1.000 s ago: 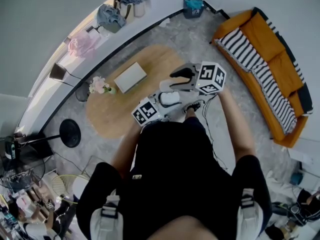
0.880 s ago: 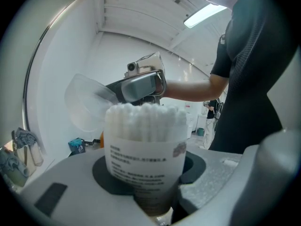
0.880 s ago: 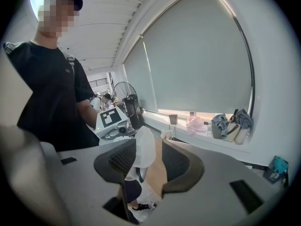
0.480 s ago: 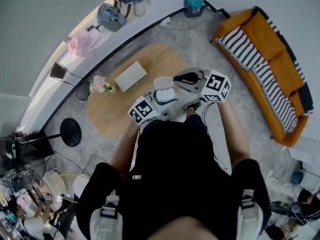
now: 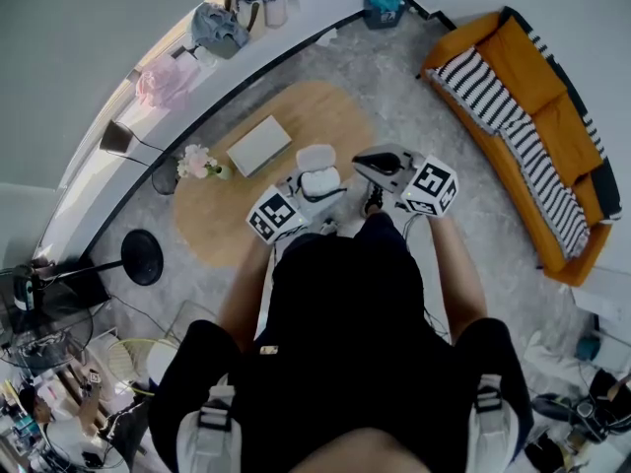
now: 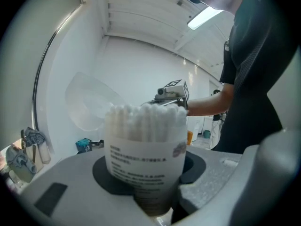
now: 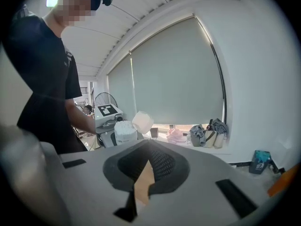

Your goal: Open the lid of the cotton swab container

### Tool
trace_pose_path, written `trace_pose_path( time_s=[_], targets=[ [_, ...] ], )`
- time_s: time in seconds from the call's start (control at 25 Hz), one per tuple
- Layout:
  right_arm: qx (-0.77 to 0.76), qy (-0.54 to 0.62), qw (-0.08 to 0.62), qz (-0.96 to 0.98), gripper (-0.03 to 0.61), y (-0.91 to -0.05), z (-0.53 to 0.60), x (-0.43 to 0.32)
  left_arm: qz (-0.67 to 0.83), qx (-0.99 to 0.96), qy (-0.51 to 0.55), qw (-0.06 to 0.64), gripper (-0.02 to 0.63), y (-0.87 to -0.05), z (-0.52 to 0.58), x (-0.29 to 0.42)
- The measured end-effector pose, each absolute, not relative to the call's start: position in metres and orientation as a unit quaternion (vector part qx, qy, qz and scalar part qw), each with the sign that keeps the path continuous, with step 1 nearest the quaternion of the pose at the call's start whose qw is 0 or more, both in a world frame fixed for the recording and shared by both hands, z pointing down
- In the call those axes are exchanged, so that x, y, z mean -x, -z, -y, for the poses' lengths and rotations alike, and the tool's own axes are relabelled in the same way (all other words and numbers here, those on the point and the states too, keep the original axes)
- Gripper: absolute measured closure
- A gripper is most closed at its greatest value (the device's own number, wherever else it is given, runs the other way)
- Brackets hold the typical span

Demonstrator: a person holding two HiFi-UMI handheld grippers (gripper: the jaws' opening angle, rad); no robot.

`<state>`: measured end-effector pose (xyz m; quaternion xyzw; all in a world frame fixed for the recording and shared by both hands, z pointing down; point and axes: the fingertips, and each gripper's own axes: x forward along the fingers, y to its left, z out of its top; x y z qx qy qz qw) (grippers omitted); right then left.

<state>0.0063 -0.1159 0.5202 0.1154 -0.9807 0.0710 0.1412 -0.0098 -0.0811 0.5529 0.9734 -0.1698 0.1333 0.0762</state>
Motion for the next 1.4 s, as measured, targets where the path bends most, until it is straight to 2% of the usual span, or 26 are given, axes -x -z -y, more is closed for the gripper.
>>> trace_pose_path(
  time_s=[0.68, 1.4],
  targets=[
    [-0.106, -0.073, 0.176, 0.976, 0.581, -0.548, 0.1, -0.005, 0.182, -0.971, -0.136, 0.078, 0.425, -0.555, 0.081, 0.013],
    [-0.107, -0.088, 0.179, 0.974, 0.581, -0.559, 0.114, 0.013, 0.187, -0.969, -0.136, 0.085, 0.425, -0.557, 0.098, 0.03]
  ],
)
